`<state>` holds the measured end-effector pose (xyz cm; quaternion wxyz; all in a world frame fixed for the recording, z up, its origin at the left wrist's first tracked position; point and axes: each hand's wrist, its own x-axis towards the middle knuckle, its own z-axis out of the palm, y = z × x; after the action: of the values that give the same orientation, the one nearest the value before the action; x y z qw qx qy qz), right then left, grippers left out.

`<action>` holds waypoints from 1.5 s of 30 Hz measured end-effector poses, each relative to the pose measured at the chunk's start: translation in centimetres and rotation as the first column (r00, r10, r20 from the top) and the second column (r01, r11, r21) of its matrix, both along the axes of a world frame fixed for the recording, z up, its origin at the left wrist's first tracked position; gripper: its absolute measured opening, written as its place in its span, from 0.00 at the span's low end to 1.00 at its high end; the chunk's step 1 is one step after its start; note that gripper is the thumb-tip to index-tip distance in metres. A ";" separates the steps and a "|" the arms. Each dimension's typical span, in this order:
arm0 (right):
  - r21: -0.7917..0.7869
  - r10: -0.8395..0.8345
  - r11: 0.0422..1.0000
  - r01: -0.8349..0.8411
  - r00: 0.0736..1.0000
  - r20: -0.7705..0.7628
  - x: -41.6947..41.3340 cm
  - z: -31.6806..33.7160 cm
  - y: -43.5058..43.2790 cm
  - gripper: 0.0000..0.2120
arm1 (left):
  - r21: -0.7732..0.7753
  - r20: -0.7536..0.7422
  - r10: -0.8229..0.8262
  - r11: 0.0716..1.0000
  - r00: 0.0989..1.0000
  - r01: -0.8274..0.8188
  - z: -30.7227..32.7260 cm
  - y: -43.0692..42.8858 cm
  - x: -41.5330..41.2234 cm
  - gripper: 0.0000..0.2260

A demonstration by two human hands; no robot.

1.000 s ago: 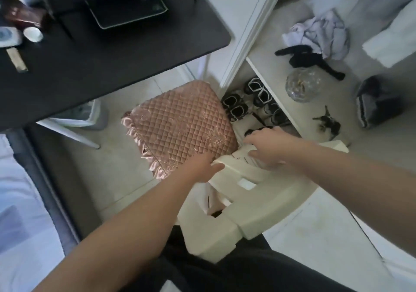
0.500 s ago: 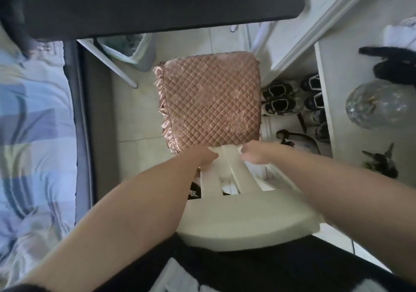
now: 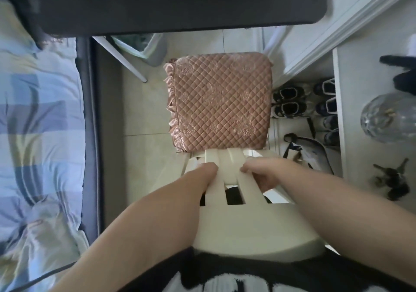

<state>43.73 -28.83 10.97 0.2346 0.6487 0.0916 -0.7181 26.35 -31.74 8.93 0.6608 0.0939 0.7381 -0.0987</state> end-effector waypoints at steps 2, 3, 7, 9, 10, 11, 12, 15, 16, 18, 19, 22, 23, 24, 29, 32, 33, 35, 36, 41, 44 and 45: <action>0.042 -0.001 0.999 0.000 1.000 0.019 -0.6 0.2 0.2 0.09 | 0.038 -0.045 -0.020 0.999 0.999 0.022 0.1 0.5 -0.2 0.20; 0.059 0.005 0.998 -0.007 1.000 0.026 -0.9 0.3 0.4 0.09 | 0.053 -0.058 -0.025 0.998 0.998 0.028 0.4 1.0 -0.4 0.19; 0.127 0.038 0.991 -0.046 0.997 0.063 -1.8 1.0 1.5 0.08 | 0.054 -0.074 -0.150 0.987 0.986 0.154 1.7 3.2 -1.2 0.20; 0.158 0.039 0.986 -0.050 0.997 0.071 -2.3 1.3 2.7 0.08 | 0.064 -0.097 -0.135 0.988 0.986 0.141 1.8 4.5 -1.8 0.22; 0.165 0.043 0.985 -0.054 0.996 0.073 -2.6 1.6 3.3 0.08 | 0.067 -0.110 -0.129 0.988 0.985 0.137 2.1 5.1 -2.1 0.22; 0.171 0.044 0.984 -0.057 0.996 0.076 -2.9 1.8 3.9 0.09 | 0.067 -0.123 -0.126 0.989 0.984 0.135 2.4 5.8 -2.4 0.22; 0.181 0.044 0.982 -0.058 0.996 0.079 -3.2 2.1 4.5 0.09 | 0.065 -0.129 -0.117 0.990 0.985 0.126 2.8 6.4 -2.7 0.22; 0.244 0.029 0.969 -0.050 0.996 0.087 -4.1 2.6 7.0 0.08 | 0.115 -0.116 -0.038 0.992 0.993 0.051 3.3 8.7 -3.5 0.21; 0.264 0.020 0.963 -0.045 0.995 0.095 -4.3 2.8 7.8 0.08 | 0.138 -0.104 -0.020 0.990 0.994 0.035 3.4 9.5 -3.8 0.20; 0.275 0.015 0.960 -0.043 0.995 0.102 -4.5 3.0 9.2 0.08 | 0.155 -0.092 0.004 0.988 0.996 0.010 3.5 10.9 -3.9 0.18; 0.273 0.016 0.961 -0.043 0.995 0.098 -4.5 3.3 9.9 0.08 | 0.154 -0.096 0.006 0.988 0.995 0.009 3.8 11.6 -3.9 0.18; 0.276 0.023 0.960 -0.043 0.997 0.075 -4.4 4.0 12.6 0.08 | 0.157 -0.149 -0.015 0.987 0.989 0.039 4.5 14.2 -3.7 0.17; 0.284 0.031 0.958 -0.050 0.997 0.070 -4.3 4.2 13.7 0.08 | 0.172 -0.144 -0.014 0.984 0.989 0.039 4.6 15.1 -3.6 0.16; 0.292 0.047 0.954 -0.063 0.997 0.061 -4.2 4.2 14.8 0.08 | 0.189 -0.133 -0.002 0.982 0.991 0.027 4.6 16.1 -3.4 0.15; 0.316 0.110 0.942 -0.114 0.993 0.029 -3.7 4.0 20.1 0.09 | 0.243 -0.159 0.009 0.970 0.987 0.030 4.1 20.4 -3.1 0.08; 0.295 0.144 0.944 -0.147 0.989 0.032 -4.1 4.3 22.8 0.10 | 0.213 -0.153 0.005 0.977 0.988 0.028 4.3 22.6 -3.6 0.08; 0.286 0.148 0.946 -0.151 0.988 0.031 -4.4 4.3 23.5 0.10 | 0.200 -0.154 -0.003 0.979 0.988 0.034 4.3 23.4 -3.8 0.08; 0.292 0.155 0.943 -0.160 0.987 0.038 -5.1 4.2 25.3 0.11 | 0.197 -0.144 -0.024 0.979 0.989 0.053 4.1 25.1 -4.3 0.10; 0.301 0.166 0.938 -0.174 0.985 0.050 -5.5 4.1 26.2 0.11 | 0.195 -0.136 -0.029 0.979 0.990 0.055 3.8 26.0 -4.7 0.11; 0.261 0.158 0.948 -0.179 0.982 0.101 -7.1 4.0 29.9 0.12 | 0.149 -0.080 -0.078 0.985 0.994 0.090 3.0 30.0 -6.4 0.15; 0.250 0.159 0.951 -0.180 0.982 0.103 -8.0 3.5 31.6 0.12 | 0.154 -0.079 -0.100 0.982 0.992 0.111 2.9 32.0 -7.2 0.18; 0.247 0.154 0.953 -0.175 0.983 0.101 -8.3 3.2 32.1 0.13 | 0.152 -0.083 -0.108 0.981 0.991 0.120 2.8 32.6 -7.5 0.19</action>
<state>35.45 3.30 14.16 0.2119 0.6918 0.2272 -0.6518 18.82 0.87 11.70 0.6167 0.1840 0.7610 -0.0817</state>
